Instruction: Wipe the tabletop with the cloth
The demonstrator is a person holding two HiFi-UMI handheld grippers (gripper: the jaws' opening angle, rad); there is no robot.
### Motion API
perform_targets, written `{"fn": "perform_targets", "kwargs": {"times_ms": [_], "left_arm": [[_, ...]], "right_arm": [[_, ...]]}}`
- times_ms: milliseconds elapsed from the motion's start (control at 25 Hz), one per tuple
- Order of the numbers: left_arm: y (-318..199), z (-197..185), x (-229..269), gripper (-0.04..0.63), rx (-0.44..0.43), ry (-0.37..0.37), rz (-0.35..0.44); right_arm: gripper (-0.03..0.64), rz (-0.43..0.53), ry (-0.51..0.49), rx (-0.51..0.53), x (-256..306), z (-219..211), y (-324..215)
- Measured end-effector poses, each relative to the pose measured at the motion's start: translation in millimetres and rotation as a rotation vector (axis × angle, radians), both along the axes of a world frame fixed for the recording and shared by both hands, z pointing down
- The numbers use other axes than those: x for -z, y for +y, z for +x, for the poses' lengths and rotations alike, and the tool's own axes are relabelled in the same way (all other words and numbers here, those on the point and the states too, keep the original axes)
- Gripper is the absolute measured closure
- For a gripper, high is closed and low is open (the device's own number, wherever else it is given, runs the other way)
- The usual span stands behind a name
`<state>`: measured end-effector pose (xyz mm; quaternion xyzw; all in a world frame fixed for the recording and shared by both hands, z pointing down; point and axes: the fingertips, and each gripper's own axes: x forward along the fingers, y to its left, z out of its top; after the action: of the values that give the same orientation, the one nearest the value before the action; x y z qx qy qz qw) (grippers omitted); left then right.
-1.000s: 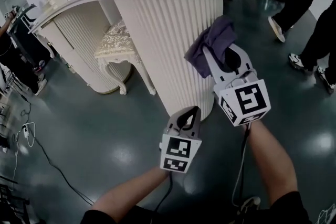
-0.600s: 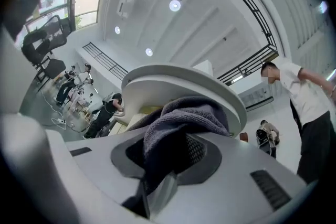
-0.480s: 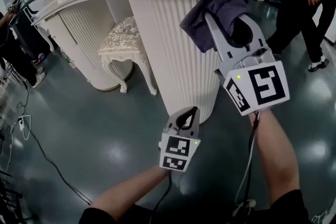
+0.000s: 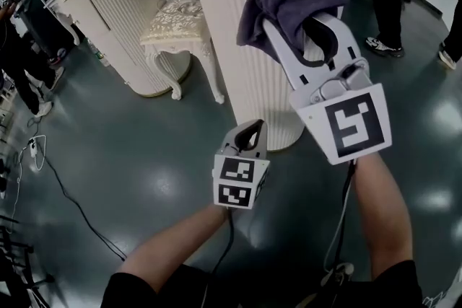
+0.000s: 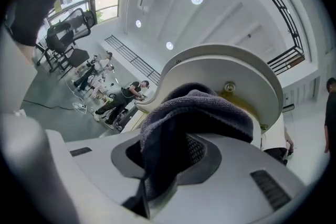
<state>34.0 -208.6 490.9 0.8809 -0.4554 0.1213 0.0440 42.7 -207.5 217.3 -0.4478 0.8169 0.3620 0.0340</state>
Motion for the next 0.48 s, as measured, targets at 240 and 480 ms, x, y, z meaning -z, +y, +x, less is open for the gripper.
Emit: {"fn": "perform_targets", "kwargs": {"times_ms": [240, 480], "left_arm": [[-6, -20, -12, 0.588, 0.042, -0.025, -0.011], [-6, -30, -29, 0.588, 0.031, -0.032, -0.024]], "right_arm": [[0.532, -0.058, 0.004, 0.02, -49, -11, -2], [0.532, -0.104, 0.008, 0.026, -90, -13, -8]]}}
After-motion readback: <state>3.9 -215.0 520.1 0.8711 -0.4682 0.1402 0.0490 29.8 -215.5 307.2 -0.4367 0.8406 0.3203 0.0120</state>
